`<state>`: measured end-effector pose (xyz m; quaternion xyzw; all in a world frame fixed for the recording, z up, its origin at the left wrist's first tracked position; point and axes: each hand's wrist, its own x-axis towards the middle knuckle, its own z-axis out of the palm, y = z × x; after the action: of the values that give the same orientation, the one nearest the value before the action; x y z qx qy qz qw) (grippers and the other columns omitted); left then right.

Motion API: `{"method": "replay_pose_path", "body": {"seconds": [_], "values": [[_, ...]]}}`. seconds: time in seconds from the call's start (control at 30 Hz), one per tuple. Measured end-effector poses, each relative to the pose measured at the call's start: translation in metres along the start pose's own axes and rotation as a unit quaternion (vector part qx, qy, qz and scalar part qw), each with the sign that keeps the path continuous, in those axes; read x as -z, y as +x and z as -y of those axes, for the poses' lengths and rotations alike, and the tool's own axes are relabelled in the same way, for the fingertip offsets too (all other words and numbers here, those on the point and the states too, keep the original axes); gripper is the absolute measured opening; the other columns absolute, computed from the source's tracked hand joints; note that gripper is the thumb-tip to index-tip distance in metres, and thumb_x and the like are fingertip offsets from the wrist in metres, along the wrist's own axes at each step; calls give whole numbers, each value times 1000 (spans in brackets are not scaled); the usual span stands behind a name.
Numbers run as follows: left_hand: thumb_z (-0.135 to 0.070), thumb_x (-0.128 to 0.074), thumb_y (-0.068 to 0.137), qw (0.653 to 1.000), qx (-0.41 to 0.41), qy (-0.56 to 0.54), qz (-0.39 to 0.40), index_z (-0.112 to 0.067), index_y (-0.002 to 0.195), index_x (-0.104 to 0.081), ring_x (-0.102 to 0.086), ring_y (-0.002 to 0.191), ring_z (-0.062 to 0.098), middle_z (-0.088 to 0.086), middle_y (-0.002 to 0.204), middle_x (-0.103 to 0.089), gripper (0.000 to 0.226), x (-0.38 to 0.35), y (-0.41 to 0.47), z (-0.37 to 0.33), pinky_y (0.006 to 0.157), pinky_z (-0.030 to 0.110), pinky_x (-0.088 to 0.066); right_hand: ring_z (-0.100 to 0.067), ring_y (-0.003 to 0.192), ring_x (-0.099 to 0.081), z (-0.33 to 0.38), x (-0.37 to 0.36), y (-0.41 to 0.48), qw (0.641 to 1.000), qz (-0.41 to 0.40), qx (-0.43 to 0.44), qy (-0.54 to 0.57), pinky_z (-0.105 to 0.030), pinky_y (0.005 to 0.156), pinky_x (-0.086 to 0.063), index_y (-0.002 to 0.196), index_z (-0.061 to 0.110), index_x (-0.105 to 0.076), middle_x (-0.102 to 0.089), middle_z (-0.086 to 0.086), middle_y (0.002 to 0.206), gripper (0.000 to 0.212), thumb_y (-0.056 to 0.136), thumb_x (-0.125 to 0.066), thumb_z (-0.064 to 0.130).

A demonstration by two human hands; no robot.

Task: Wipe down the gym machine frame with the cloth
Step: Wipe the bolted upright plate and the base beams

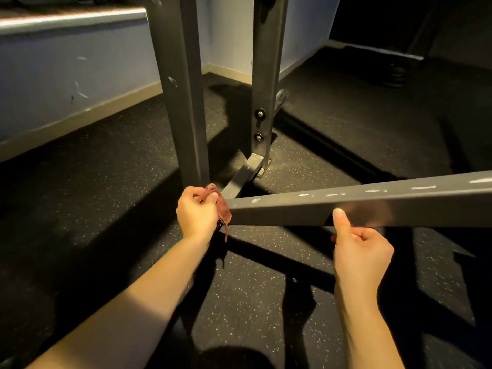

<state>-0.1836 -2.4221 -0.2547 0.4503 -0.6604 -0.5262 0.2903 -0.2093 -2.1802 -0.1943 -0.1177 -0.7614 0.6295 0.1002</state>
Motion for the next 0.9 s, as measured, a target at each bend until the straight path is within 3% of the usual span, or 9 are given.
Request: {"method": "replay_pose_path", "body": {"seconds": [0.1,0.17,0.3,0.4,0.47,0.53,0.63,0.77,0.9], "values": [[-23,-68,98,986,-153,62,12,-21,108,-58,-66,95,11,-4,102,-68,15,12,1,1,81,26,-54,-17,68,-67,0,-1,-1,1000,-3,0,-3,-19,64,-42,74,2,-62,-66,-9,68,43,91,-74,40],[-24,-67,99,972,-194,125,45,-21,108,-54,-68,89,14,-4,96,-68,16,10,5,11,79,34,-59,-17,68,-67,0,-1,-1,1000,-2,5,-7,-19,64,-42,74,2,-61,-66,-9,68,44,92,-73,41],[-19,-69,96,976,-114,153,108,-22,113,-51,-68,99,23,-1,102,-67,25,6,14,19,89,45,-58,-18,68,-65,-2,-1,1,1000,1,16,-17,-19,65,-41,74,2,-62,-65,-8,68,45,93,-71,42],[-14,-69,96,970,-96,162,152,-23,132,-55,-64,112,21,-4,114,-64,39,11,28,20,96,35,-55,-19,66,-64,-4,-2,1,1000,-4,20,-21,-19,65,-41,74,2,-63,-64,-8,66,45,93,-71,42],[-17,-71,94,956,-117,189,190,-25,123,-65,-65,108,17,-8,110,-66,31,14,33,16,87,24,-51,-19,66,-64,-4,-2,0,1000,-5,22,-20,-19,65,-41,75,2,-63,-64,-8,66,45,93,-71,42],[-31,-79,89,940,-146,223,211,-29,111,-68,-66,95,11,-11,99,-68,25,13,33,12,84,24,-51,-18,67,-65,-4,-2,0,1000,-4,22,-18,-18,65,-41,76,2,-62,-65,-10,68,44,93,-71,42],[-43,-80,86,936,-172,246,185,-29,94,-67,-64,80,5,-15,83,-65,20,8,31,9,77,26,-54,-19,68,-66,-4,-2,0,1000,-3,25,-16,-17,66,-41,77,2,-62,-65,-11,68,45,93,-70,42],[-40,-72,92,951,-162,224,140,-20,83,-66,-66,75,15,-4,74,-65,22,9,29,15,64,28,-50,-19,69,-67,-6,-2,2,999,3,26,-24,-15,65,-39,77,1,-63,-66,-11,69,46,94,-69,43],[-32,-68,95,952,-217,140,166,-27,93,-75,-67,85,10,-13,86,-72,9,2,5,10,77,33,-58,-20,69,-67,-8,-3,2,999,-1,25,-22,-18,65,-41,76,1,-62,-66,-11,69,47,94,-69,44]]}}
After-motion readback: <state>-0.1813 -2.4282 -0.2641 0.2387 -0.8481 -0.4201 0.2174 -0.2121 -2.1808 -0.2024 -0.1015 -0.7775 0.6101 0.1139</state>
